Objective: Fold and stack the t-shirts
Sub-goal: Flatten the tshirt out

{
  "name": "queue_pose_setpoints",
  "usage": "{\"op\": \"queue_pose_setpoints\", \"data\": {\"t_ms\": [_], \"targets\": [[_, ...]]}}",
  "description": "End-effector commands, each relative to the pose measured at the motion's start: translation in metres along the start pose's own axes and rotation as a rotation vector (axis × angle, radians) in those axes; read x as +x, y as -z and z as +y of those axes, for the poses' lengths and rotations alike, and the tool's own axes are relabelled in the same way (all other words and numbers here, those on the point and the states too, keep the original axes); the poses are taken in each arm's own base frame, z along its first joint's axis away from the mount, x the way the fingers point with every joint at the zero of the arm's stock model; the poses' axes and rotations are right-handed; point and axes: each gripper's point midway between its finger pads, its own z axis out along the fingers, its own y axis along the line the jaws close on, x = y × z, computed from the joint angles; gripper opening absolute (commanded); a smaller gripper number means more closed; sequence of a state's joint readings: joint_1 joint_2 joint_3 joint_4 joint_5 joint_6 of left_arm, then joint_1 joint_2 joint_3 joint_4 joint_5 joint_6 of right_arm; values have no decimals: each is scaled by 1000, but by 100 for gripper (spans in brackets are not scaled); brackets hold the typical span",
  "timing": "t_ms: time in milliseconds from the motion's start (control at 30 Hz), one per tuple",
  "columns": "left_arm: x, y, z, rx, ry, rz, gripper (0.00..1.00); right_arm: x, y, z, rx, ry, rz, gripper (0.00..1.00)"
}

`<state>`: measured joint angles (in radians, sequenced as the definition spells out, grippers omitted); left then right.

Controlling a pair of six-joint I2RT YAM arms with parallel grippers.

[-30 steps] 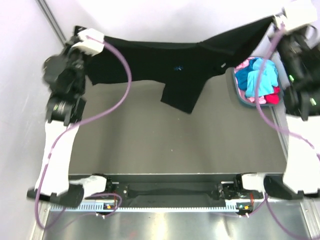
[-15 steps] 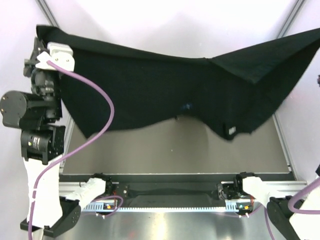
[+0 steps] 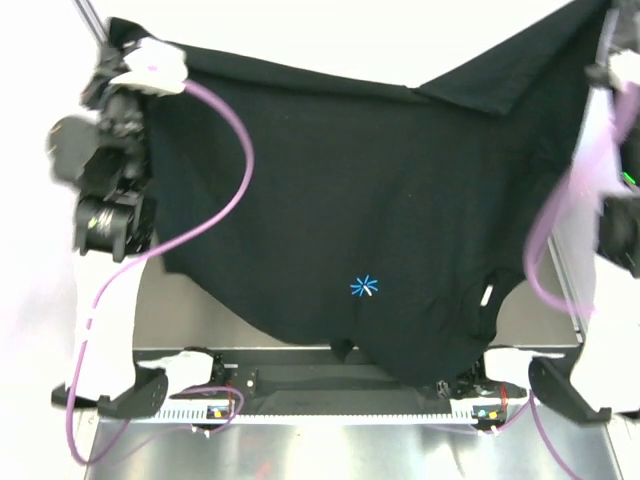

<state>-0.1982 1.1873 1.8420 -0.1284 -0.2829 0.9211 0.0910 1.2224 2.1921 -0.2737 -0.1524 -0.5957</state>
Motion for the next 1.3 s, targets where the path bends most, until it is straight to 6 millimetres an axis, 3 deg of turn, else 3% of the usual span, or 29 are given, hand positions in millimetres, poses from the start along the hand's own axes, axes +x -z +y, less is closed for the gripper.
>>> {"op": "queue_pose_setpoints", "data": {"t_ms": [0,67,100,300,333,367,433,467,533,567,633,667,733,867,933,1000,1067,1200,1267], "targets": [[36,-24,-49,79,-23,100,0,61,-37,36,-54,32,65,0],[56,-26,-84,167,-6,152,0,94,-44,60,-107,29,113,0],[63,-27,-96,194,-1,166,0,120,-45,79,-145,18,153,0],[118,-19,-192,391,32,275,0,230,-43,155,-277,-9,330,0],[130,-16,-209,420,39,297,0,242,-44,162,-288,-9,351,0],[140,-18,-228,446,38,316,0,266,-46,177,-311,-17,391,0],[154,-23,-248,453,47,329,0,287,-53,185,-316,-5,428,0],[168,-27,-269,472,43,353,0,307,-60,194,-321,-1,456,0],[165,-32,-286,461,25,319,0,328,-67,200,-313,15,494,0],[155,-38,-296,463,36,236,0,346,-75,206,-305,25,519,0],[145,-40,-318,487,-25,192,0,363,-78,216,-323,33,544,0],[154,-41,-340,512,-46,222,0,375,-79,223,-332,38,557,0],[152,-44,-354,512,-39,240,0,385,-78,231,-340,41,567,0],[177,-48,-380,498,-20,297,0,404,-72,241,-343,52,603,0],[185,-54,-380,460,-29,334,0,406,-70,241,-339,45,615,0],[176,-56,-380,474,28,333,0,402,-68,239,-330,21,620,0],[169,-47,-379,519,57,355,0,387,-69,232,-314,-19,610,0],[133,-18,-376,602,146,374,0,348,-71,221,-313,-88,588,0],[105,-11,-350,607,206,336,0,316,-71,207,-298,-108,552,0]]}}
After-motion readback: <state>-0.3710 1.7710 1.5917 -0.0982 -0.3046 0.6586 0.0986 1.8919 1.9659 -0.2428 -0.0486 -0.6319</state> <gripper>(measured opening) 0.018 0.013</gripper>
